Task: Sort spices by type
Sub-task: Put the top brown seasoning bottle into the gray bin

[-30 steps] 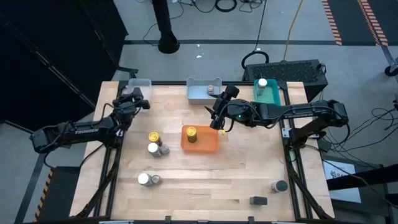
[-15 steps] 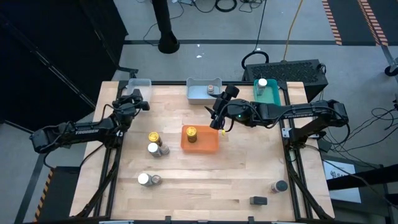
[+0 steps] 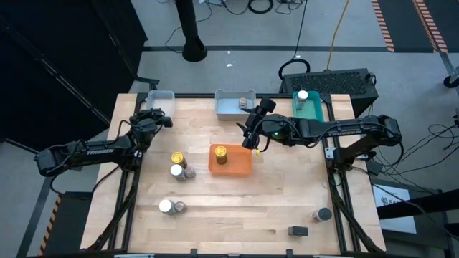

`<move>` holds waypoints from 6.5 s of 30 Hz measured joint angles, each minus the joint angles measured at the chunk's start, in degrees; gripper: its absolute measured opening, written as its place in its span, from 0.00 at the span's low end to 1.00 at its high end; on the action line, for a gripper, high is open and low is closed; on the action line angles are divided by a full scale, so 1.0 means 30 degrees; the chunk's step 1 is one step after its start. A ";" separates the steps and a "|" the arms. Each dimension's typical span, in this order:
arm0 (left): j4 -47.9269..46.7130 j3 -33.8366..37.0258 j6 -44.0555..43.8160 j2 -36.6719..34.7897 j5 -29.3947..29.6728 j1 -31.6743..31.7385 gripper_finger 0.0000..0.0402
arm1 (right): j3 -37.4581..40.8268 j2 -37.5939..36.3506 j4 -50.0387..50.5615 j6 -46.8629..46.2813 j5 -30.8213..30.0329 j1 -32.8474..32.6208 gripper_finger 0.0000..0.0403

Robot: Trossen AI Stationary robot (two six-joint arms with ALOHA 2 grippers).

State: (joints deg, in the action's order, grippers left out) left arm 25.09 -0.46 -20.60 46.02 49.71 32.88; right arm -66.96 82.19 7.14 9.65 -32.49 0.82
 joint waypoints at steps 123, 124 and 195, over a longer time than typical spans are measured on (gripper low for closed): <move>-2.2104 -1.3738 0.4169 -0.0341 -0.0495 -1.5991 0.46 | -1.6812 2.0490 0.2982 -0.3529 0.8312 -0.2266 0.69; -2.2101 -1.3738 0.4173 -0.0341 -0.0493 -1.5991 0.46 | -1.6823 2.0465 0.2925 -0.3468 0.8309 -0.2273 0.67; -2.5897 -1.3716 -0.1029 -0.0902 0.3518 -1.6006 0.46 | -0.7061 1.1752 -0.0504 0.2589 1.7862 1.1482 0.37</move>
State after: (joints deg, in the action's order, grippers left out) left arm -52.60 -41.60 -23.68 43.31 60.27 -15.14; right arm -88.14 117.45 5.62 17.42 21.09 35.27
